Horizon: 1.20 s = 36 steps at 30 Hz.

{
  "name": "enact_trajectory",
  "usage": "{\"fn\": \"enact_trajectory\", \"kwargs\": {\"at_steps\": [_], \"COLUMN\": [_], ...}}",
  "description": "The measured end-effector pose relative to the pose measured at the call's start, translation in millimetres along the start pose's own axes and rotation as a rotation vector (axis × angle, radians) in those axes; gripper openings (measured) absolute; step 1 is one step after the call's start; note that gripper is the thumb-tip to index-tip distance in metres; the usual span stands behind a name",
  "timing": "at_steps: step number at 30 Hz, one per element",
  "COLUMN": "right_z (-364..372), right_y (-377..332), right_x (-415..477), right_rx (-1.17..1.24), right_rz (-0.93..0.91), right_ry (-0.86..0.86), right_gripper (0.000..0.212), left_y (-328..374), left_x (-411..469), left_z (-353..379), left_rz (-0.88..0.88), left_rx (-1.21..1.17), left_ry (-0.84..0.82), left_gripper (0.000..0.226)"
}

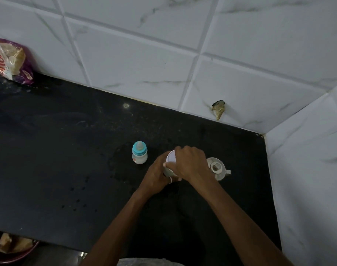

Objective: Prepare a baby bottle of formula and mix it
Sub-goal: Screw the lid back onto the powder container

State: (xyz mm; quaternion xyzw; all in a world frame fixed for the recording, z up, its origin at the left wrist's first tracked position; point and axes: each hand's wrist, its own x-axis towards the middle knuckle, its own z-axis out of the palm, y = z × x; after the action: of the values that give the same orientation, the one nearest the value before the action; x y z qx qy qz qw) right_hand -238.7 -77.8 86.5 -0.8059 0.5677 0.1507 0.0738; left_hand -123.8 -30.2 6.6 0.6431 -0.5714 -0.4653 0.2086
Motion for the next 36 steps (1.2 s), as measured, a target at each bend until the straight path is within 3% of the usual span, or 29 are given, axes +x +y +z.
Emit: {"fn": "enact_trajectory", "kwargs": {"at_steps": [3,6,9,12,16,18,21,26,29,32,36], "right_z": [0.8,-7.2,-16.7,-16.0,-11.6,-11.4,-7.8,0.1,-3.5,-12.1,-10.4], "right_y": [-3.0,8.5,22.8,28.6,22.9,19.6,14.6,7.4,15.0,24.3,24.2], "right_x": [-1.1,-5.5,-3.9,0.5,-0.6,-0.4,0.1,-1.8,-3.1,-3.2,-1.1], "right_rx": [0.019,0.003,0.084,0.101,0.066,0.018,-0.027,-0.037,-0.012,0.054,0.077], "right_rz": [0.072,0.001,-0.192,-0.239,-0.214,-0.191,-0.119,0.001,-0.041,-0.205,-0.254], "right_ry": [0.032,0.004,-0.23,-0.348,-0.221,-0.155,-0.063,0.016,-0.041,-0.237,-0.278], "right_gripper": [0.059,0.07,0.08,0.086,0.073,0.066,0.059,0.061,0.076,0.09,0.083], "left_y": [-0.1,6.7,2.7,-2.8,4.5,6.1,-10.0,-9.8,-3.8,-7.4,-7.0], "left_x": [-0.1,0.7,2.0,1.7,6.0,4.0,5.0,5.1,2.5,2.3,3.0], "left_z": [-0.6,-2.8,-0.4,2.8,1.6,-0.2,2.8,2.0,1.3,3.8,4.4], "left_rz": [0.011,0.032,0.01,-0.031,-0.025,0.008,0.04,0.054,0.048,0.016,-0.018], "left_rx": [-0.041,0.004,-0.005,-0.006,-0.016,0.001,-0.066,-0.089,-0.09,-0.093,-0.055], "left_ry": [0.037,-0.049,-0.02,0.009,-0.083,-0.08,0.05,0.058,0.018,0.047,0.042], "left_gripper": [0.089,0.078,0.084,0.084,0.071,0.08,0.096,0.095,0.092,0.095,0.083]}}
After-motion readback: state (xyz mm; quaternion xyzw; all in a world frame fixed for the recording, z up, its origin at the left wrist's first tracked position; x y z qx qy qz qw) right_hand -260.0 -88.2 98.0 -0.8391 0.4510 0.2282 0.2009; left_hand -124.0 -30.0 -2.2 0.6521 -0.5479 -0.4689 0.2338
